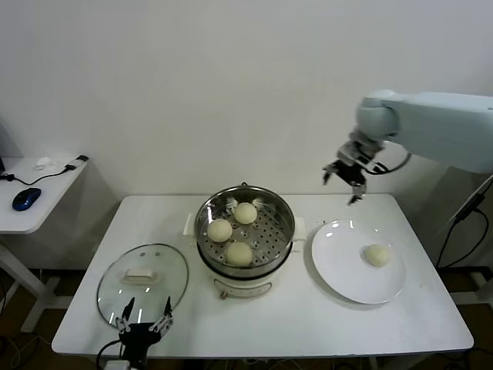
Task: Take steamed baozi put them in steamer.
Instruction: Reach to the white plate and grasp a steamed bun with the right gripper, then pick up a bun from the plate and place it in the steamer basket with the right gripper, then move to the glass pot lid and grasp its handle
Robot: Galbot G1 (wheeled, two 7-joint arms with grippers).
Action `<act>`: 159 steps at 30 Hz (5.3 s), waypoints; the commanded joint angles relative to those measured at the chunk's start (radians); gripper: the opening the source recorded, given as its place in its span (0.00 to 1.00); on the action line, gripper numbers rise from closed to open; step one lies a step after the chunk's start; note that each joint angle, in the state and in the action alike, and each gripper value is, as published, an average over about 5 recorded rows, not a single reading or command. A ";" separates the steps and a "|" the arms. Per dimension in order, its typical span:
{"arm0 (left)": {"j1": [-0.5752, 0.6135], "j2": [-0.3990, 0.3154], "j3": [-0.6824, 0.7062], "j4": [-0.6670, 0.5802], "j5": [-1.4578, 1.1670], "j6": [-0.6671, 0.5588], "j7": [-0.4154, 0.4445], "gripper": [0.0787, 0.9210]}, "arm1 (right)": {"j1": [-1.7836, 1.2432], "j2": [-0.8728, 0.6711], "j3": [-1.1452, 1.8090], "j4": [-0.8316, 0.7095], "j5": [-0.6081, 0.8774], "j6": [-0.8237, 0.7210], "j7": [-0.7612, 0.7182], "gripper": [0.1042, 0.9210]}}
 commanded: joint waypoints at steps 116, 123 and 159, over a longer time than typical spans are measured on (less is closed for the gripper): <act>0.002 -0.001 0.007 -0.069 -0.045 0.025 0.002 0.88 | -0.060 0.226 0.198 0.081 0.737 -0.499 0.334 0.88; -0.012 0.006 0.006 -0.069 -0.036 0.003 0.001 0.88 | -0.258 -0.056 0.568 0.101 0.665 -0.448 0.765 0.88; -0.117 0.082 -0.020 0.095 0.452 -0.197 -0.156 0.88 | -2.401 0.308 2.584 0.386 -0.030 0.057 0.929 0.88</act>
